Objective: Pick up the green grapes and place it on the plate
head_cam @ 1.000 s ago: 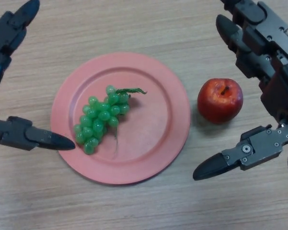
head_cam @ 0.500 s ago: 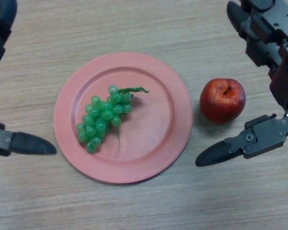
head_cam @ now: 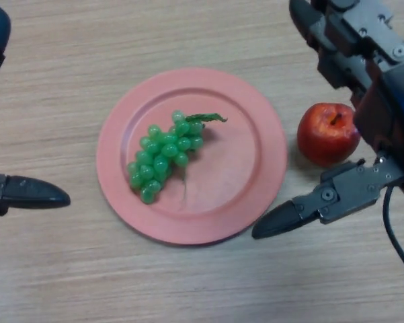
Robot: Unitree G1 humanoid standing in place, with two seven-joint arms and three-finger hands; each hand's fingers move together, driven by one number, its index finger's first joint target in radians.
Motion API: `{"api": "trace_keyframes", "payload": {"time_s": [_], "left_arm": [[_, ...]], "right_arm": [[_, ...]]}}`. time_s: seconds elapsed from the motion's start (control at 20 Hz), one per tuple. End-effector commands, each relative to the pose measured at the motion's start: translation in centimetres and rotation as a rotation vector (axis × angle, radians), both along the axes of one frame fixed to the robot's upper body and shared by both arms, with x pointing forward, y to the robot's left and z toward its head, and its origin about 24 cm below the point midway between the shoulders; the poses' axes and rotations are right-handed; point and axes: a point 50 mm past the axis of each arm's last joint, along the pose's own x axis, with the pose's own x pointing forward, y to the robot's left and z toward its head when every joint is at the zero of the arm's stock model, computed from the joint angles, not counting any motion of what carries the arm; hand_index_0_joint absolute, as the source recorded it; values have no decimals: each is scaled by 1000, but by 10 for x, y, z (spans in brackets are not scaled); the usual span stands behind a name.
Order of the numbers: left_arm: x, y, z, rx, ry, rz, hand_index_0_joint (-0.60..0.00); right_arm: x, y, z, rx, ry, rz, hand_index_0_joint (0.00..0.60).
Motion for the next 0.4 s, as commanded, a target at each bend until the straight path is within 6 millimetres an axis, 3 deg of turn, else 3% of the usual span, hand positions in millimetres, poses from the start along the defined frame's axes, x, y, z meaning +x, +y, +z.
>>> {"api": "trace_keyframes", "payload": {"time_s": [0.05, 0.4], "left_arm": [[-17, 6, 25, 35, -184, 65, 0], [-11, 4, 28, 102, -220, 86, 0]], "right_arm": [[-13, 4, 19, 17, -160, 44, 0], [-4, 8, 12, 7, -108, 56, 0]]}}
